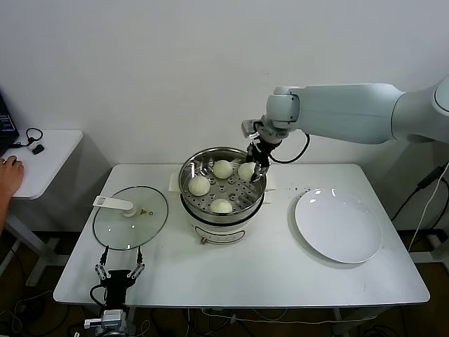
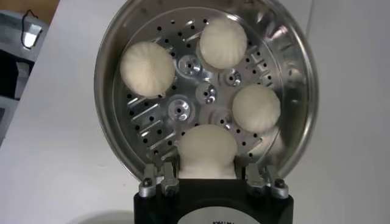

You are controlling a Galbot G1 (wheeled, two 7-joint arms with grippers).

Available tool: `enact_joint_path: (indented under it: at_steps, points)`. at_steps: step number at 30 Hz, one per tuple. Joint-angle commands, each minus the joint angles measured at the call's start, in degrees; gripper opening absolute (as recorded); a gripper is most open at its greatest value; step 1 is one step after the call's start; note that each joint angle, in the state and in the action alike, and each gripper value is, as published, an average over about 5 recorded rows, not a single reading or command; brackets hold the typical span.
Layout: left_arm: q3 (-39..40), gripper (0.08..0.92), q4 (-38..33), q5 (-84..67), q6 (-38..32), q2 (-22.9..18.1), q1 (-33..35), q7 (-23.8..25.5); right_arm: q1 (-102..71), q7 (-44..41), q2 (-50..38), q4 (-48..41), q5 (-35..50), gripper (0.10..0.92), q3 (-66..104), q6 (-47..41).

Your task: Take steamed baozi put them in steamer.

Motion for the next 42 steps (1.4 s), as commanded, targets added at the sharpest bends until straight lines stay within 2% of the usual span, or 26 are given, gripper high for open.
enact_joint_path:
  at_steps: [1, 22, 25, 30, 33, 42]
  points:
    - [-0.1, 0.823, 0.3, 0.3, -0.3, -2.8, -0.1, -0.1, -4.2, 0.9, 0.8, -1.4, -1.6, 0.593, 1.0, -0.5]
    - [-0.3, 0.823, 0.5, 0.2, -0.5, -2.8, -0.2, -0.1, -6.1, 2.0, 1.4, -2.7, -3.8, 0.605, 2.0, -0.6]
    - [-0.2, 0.823, 0.3, 0.2, -0.5, -2.8, -0.1, -0.1, -6.0, 2.0, 1.4, -2.7, -2.8, 0.639, 2.3, -0.5]
    - [-0.2, 0.823, 0.0, 0.2, -0.4, -2.8, 0.0, -0.1, -5.1, 2.2, 0.7, -2.3, -1.1, 0.764, 2.8, -0.5]
    - [-0.2, 0.823, -0.2, 0.3, -0.3, -2.8, 0.1, 0.0, -4.0, 2.7, -0.5, -1.7, -0.4, 0.809, 3.0, -0.5]
    - [0.0, 0.823, -0.8, 0.5, -0.1, -2.8, 0.3, 0.0, -0.1, 6.0, -6.7, 2.0, -0.1, 0.823, 5.9, -0.9]
